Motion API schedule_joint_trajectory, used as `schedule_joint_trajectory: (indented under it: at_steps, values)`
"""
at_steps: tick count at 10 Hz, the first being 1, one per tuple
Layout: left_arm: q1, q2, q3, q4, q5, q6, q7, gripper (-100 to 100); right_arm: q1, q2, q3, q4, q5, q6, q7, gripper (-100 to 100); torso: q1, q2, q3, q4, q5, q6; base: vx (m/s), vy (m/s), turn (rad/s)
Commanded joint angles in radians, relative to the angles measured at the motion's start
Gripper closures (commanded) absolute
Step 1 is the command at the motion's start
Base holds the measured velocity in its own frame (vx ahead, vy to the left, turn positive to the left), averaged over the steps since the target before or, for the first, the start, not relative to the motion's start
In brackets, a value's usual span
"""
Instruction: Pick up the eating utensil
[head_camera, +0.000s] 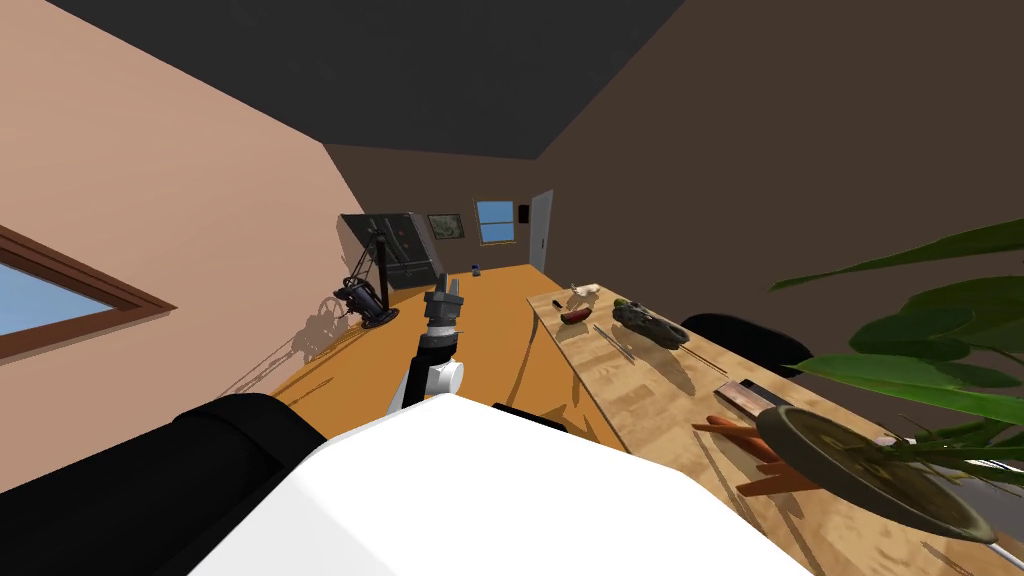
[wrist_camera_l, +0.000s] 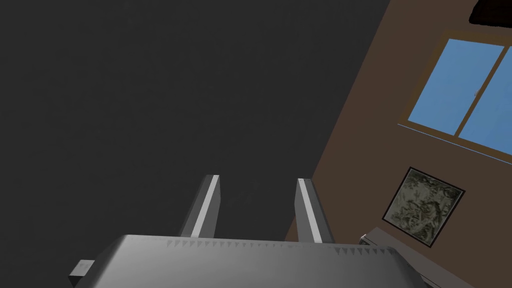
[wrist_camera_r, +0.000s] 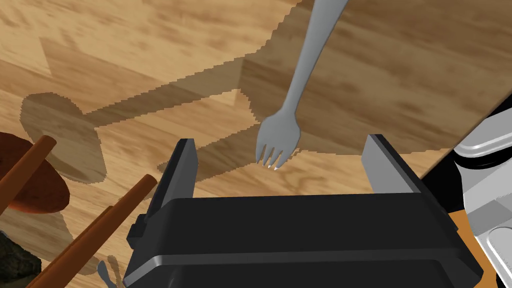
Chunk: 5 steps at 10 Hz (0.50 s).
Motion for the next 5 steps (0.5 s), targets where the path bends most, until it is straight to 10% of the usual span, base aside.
schedule_joint_trajectory:
  at_steps: [1,5]
  values:
    - [0.000,0.000,0.000,0.000,0.000,0.000,0.000,0,0.007,0.006,-0.037,-0.015,-0.008,-0.007,0.006,-100,0.000,0.000,0.000,0.000,0.000,0.000,-0.148,-0.045,0.024]
    - [0.000,0.000,0.000,0.000,0.000,0.000,0.000,0,0.020,0.038,-0.130,-0.053,-0.030,-0.025,0.017,-100,-0.002,0.002,0.001,0.000,-0.001,0.000,-0.157,-0.044,0.029]
